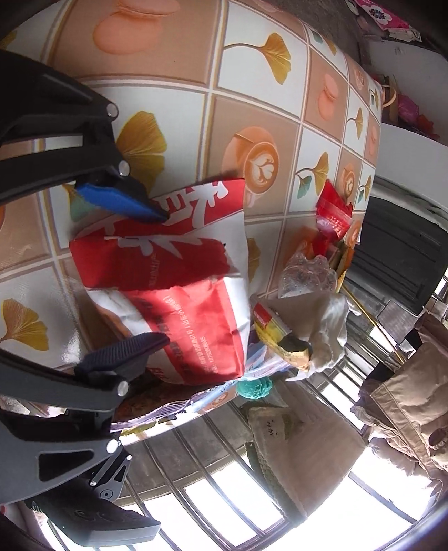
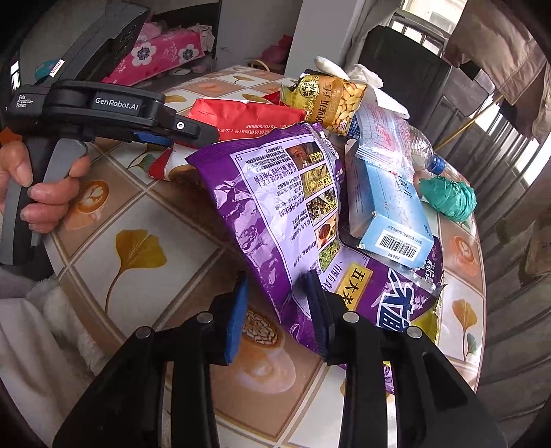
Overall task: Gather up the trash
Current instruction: 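Grasp the red-and-white bag with the left tool while the right tool grasps the purple bag, then carry both bags to the blue wastebasket and open both tools to drop them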
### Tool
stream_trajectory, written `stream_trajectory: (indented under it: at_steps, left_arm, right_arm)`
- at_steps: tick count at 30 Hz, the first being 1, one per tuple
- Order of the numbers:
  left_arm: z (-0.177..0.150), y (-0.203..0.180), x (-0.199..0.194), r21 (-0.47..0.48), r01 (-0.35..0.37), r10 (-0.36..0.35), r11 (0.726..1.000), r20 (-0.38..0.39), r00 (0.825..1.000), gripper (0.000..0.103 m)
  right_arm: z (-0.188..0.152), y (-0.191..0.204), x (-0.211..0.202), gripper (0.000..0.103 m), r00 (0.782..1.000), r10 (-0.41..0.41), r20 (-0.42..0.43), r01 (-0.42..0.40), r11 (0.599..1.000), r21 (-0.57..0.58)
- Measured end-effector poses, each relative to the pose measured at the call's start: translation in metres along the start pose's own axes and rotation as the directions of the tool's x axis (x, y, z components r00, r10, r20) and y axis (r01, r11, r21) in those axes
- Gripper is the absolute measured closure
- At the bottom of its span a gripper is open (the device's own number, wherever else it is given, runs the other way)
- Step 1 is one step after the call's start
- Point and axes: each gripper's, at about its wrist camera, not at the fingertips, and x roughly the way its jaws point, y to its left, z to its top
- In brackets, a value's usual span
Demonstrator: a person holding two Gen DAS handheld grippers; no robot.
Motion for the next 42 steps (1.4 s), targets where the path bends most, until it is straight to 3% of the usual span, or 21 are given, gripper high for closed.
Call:
stream_trajectory:
  at_steps: [3, 7, 9, 14, 18, 21, 23, 25, 28, 33, 35, 37, 38, 40, 42]
  left_arm:
    - [-0.005, -0.001, -0.003, -0.003, 0.065, -0.065, 0.998, 0.001, 0.998, 0.04]
    - [-0.011, -0.004, -0.003, 0.033, 0.013, -0.013, 0.999, -0.008, 1.0, 0.066]
    - [-0.01, -0.003, -0.009, 0.027, 0.028, -0.028, 0.999, 0.006, 1.0, 0.07]
    - [-0.006, -0.005, -0.046, 0.015, 0.111, -0.112, 0.994, 0.073, 0.991, 0.076]
    - [0.001, -0.005, -0.079, -0.009, 0.169, -0.166, 0.986, 0.127, 0.978, 0.077]
    - [0.008, -0.006, -0.109, -0.016, 0.214, -0.208, 0.977, 0.18, 0.961, 0.077]
    - [0.014, -0.009, -0.128, -0.013, 0.252, -0.243, 0.968, 0.216, 0.945, 0.077]
    - [0.02, -0.015, -0.147, -0.002, 0.285, -0.275, 0.958, 0.254, 0.927, 0.077]
    - [0.03, -0.031, -0.168, 0.041, 0.333, -0.329, 0.942, 0.294, 0.897, 0.077]
    - [0.044, -0.055, -0.18, 0.091, 0.396, -0.404, 0.914, 0.31, 0.86, 0.077]
    - [0.055, -0.069, -0.178, 0.115, 0.41, -0.425, 0.905, 0.307, 0.852, 0.077]
    - [0.067, -0.084, -0.173, 0.141, 0.415, -0.438, 0.899, 0.301, 0.847, 0.077]
    - [0.078, -0.097, -0.166, 0.158, 0.413, -0.441, 0.897, 0.29, 0.849, 0.077]
    - [0.093, -0.118, -0.152, 0.185, 0.409, -0.446, 0.894, 0.267, 0.854, 0.077]
    - [0.115, -0.154, -0.123, 0.223, 0.378, -0.424, 0.899, 0.216, 0.88, 0.077]
  right_arm:
    - [0.001, -0.007, 0.003, 0.078, 1.0, 0.001, 0.004, -0.002, 0.999, 0.047]
    - [0.002, -0.011, -0.001, 0.09, 1.0, 0.012, 0.02, -0.013, 0.996, 0.085]
    - [0.002, -0.014, -0.006, 0.097, 0.999, 0.027, 0.027, -0.029, 0.994, 0.105]
    - [0.003, -0.024, -0.027, 0.103, 0.991, 0.123, 0.058, -0.131, 0.979, 0.159]
    - [0.005, -0.034, -0.046, 0.103, 0.96, 0.259, 0.108, -0.276, 0.939, 0.206]
    - [0.006, -0.043, -0.062, 0.103, 0.915, 0.367, 0.169, -0.4, 0.882, 0.249]
    - [0.006, -0.051, -0.074, 0.103, 0.872, 0.435, 0.225, -0.485, 0.829, 0.279]
    - [0.006, -0.061, -0.085, 0.103, 0.814, 0.502, 0.294, -0.576, 0.761, 0.297]
    - [0.006, -0.075, -0.103, 0.103, 0.702, 0.585, 0.407, -0.707, 0.642, 0.296]
    - [0.003, -0.104, -0.125, 0.103, 0.579, 0.602, 0.55, -0.807, 0.52, 0.28]
    - [0.0, -0.118, -0.133, 0.103, 0.55, 0.574, 0.607, -0.823, 0.497, 0.276]
    - [-0.003, -0.137, -0.145, 0.103, 0.545, 0.514, 0.662, -0.816, 0.505, 0.28]
    - [-0.005, -0.146, -0.152, 0.103, 0.56, 0.472, 0.681, -0.798, 0.528, 0.291]
    - [-0.014, -0.168, -0.168, 0.103, 0.613, 0.354, 0.707, -0.729, 0.598, 0.332]
    - [-0.026, -0.186, -0.183, 0.103, 0.648, 0.22, 0.729, -0.657, 0.645, 0.39]
